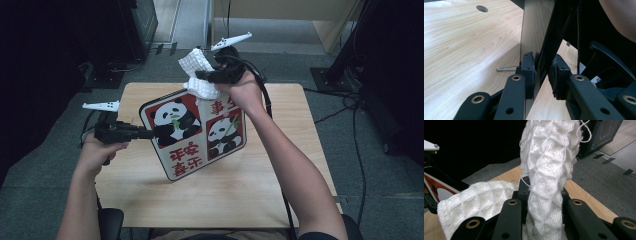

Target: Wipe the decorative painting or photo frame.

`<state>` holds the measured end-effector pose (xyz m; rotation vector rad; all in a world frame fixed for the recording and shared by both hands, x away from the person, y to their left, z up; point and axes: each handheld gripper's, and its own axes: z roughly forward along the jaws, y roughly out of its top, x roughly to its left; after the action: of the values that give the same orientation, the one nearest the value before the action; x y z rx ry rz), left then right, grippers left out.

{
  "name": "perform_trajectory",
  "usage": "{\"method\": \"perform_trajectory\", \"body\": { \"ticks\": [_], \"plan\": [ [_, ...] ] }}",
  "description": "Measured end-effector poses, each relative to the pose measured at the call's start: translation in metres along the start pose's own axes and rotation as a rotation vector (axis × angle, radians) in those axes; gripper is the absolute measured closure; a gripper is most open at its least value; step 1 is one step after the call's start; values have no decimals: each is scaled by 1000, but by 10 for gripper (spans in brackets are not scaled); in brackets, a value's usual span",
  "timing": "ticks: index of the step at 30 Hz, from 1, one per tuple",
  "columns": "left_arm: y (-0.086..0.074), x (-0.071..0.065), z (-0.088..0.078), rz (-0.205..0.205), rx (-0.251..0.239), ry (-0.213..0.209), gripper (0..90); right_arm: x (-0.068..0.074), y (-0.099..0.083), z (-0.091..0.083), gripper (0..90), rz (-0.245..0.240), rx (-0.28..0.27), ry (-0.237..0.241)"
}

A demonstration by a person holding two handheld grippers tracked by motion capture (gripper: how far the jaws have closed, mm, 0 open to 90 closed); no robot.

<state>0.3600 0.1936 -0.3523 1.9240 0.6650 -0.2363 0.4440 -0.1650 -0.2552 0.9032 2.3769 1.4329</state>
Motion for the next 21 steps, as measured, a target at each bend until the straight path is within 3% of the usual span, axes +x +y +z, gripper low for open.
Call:
{"method": "perform_trajectory", "body": {
  "ticks": [21],
  "plan": [
    [0,1,0,-3,1,0,757,-25,-6,-17,742,32,-2,-58]
  ]
}}
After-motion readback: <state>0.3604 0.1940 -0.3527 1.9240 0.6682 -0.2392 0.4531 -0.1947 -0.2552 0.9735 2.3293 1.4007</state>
